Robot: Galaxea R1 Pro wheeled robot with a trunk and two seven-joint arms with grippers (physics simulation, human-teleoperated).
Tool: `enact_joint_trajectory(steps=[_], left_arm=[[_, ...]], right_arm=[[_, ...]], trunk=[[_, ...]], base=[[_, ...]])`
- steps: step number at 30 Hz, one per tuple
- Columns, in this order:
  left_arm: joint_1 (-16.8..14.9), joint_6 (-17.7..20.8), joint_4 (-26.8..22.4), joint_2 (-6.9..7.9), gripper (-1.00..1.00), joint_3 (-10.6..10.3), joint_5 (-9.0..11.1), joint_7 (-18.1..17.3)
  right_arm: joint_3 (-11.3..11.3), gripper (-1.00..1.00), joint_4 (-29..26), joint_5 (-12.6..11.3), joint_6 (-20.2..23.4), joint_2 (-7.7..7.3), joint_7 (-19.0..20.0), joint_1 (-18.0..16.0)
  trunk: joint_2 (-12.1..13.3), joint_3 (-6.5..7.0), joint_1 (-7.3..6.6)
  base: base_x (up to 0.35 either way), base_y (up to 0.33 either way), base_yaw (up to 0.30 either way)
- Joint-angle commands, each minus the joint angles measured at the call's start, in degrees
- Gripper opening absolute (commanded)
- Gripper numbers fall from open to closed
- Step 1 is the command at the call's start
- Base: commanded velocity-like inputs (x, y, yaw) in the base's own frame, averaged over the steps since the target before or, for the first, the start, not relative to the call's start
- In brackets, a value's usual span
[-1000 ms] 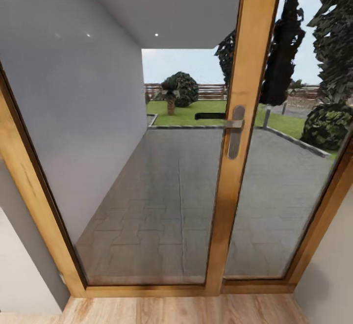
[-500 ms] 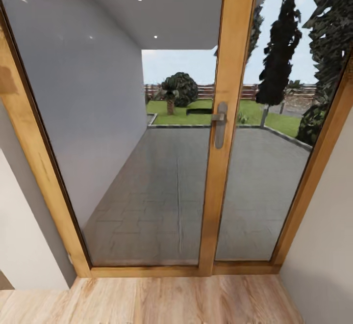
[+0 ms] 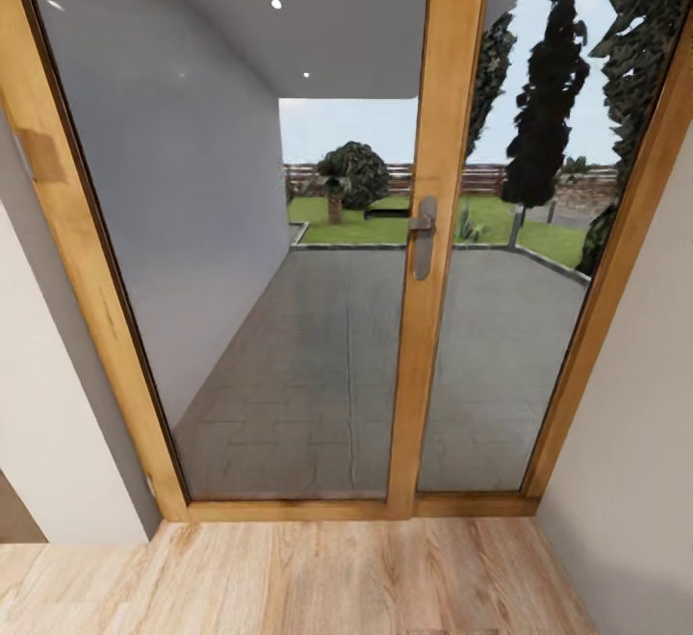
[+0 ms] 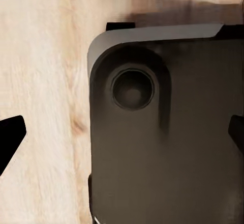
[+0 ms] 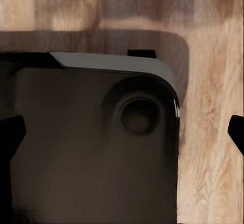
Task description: In the kitchen, take the Vidalia onion out of the sink, dice it on the chopping board with the paring knife, put the diced onion into the bowl on the countertop, then place both the paring knife and the chopping board into the sink.
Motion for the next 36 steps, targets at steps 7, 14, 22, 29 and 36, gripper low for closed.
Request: enact_joint_trajectory(steps=[7,14,22,29,36], left_arm=[[0.03,-0.12,-9.41,0.43,1.00,0.21,0.09,0.39],[0.03,-0.12,-18.72,0.69,1.00,0.28,0.11,0.42],[0.03,-4.59,-22.70,0.62,1.00,0.10,0.06,0.40],[0.03,-13.89,-16.85,0.62,1.00,0.18,0.11,0.44],[0.03,-14.57,-16.04,0.69,1.00,0.20,0.12,0.42]], right_arm=[[-0.17,1.00,-5.45,-0.25,-6.35,-0.54,-0.16,-0.03],[-0.16,1.00,-14.08,-0.25,-6.56,-0.59,-0.14,-0.03],[-0.14,1.00,-17.31,-0.28,-7.19,-0.82,0.12,-0.03],[-0.20,1.00,-17.27,-0.33,-7.23,-0.83,0.09,-0.03],[-0.21,1.00,-17.35,-0.33,-7.23,-0.92,0.06,-0.03]], trunk=[[-0.03,-0.05,-0.01],[-0.03,-0.05,-0.01],[-0.03,-0.05,-0.01],[-0.03,-0.05,-0.01],[-0.03,-0.05,-0.01]], base=[[-0.006,0.000,0.000],[0.000,0.000,0.000],[0.000,0.000,0.000],[0.000,0.000,0.000],[-0.147,0.036,0.000]])
